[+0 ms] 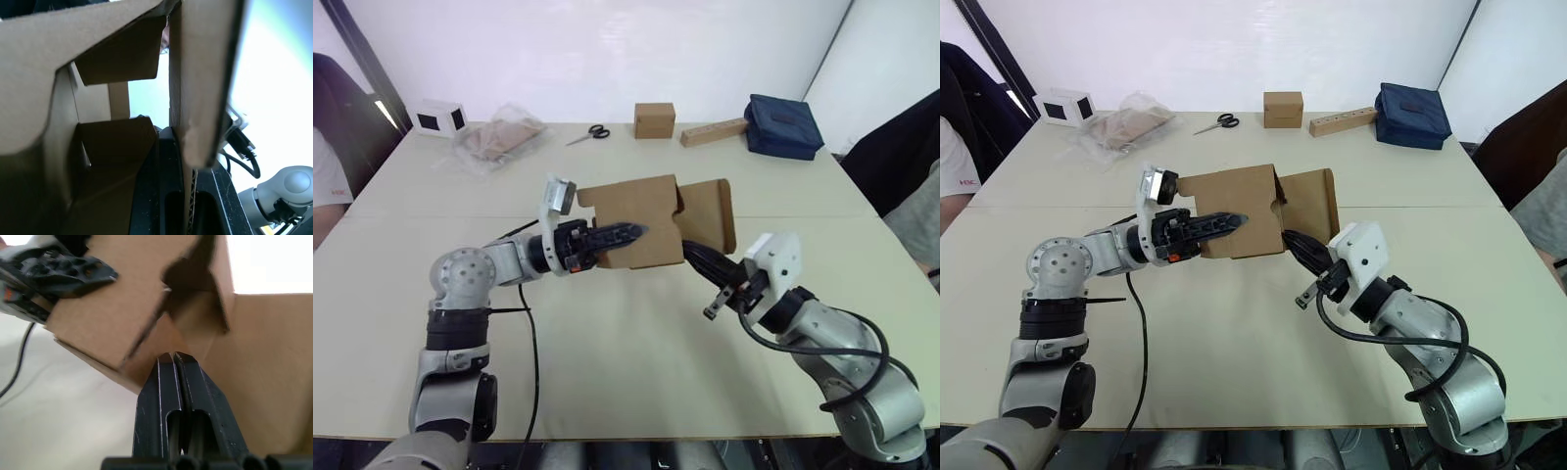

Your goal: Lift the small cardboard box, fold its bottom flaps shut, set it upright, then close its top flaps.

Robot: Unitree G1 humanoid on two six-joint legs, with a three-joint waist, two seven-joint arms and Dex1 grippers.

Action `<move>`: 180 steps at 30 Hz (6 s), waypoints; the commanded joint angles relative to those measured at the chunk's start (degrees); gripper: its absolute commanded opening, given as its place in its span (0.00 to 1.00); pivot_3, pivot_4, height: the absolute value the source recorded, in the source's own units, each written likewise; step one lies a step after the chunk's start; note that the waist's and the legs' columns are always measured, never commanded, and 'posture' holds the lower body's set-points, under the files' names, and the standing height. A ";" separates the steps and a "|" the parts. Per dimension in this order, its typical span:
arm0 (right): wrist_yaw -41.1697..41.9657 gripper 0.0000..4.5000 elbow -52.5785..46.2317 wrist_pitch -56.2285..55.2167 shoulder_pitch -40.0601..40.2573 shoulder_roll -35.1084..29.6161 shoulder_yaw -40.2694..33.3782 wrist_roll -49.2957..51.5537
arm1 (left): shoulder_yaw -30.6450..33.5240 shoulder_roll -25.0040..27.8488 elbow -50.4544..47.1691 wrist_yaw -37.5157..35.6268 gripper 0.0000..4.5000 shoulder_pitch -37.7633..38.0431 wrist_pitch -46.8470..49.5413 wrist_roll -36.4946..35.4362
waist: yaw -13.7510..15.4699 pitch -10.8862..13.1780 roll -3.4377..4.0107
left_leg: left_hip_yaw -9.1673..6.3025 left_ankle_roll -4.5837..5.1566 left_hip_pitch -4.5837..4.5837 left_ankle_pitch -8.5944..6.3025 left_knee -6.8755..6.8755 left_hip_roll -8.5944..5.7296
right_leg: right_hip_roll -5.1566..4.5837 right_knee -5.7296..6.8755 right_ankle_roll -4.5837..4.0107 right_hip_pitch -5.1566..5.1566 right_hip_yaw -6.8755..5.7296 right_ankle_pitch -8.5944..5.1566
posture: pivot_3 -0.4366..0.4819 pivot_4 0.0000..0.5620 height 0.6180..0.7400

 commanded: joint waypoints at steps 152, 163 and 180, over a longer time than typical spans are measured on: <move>-13.83 0.37 2.72 3.32 -3.42 3.07 -3.25 48.50 | 4.67 -8.15 -1.44 19.29 0.00 -1.40 -4.19 -11.98 | 0.00 0.05 0.03 | 0.01 0.01 -0.18 -0.01 -0.09 0.02 | -0.06 -0.12 -0.01 -0.13 0.00 -0.01 | 0.48 0.27 1.00; -16.31 0.02 4.30 3.05 -4.17 3.64 -5.26 55.33 | 2.34 -6.82 -4.28 16.23 0.00 0.34 -3.77 -10.78 | -0.03 0.06 0.01 | 0.00 0.01 -0.19 -0.01 -0.10 0.04 | -0.04 -0.13 -0.01 -0.14 0.00 -0.01 | 0.48 0.27 1.00; -20.78 0.02 6.70 -2.35 -2.51 11.15 -6.29 58.31 | 5.57 -9.23 -2.90 22.72 0.00 -0.74 -4.85 -18.46 | -0.05 0.06 0.01 | -0.02 0.01 -0.24 -0.01 -0.10 0.04 | -0.07 -0.15 0.00 -0.16 -0.02 -0.01 | 0.48 0.27 1.00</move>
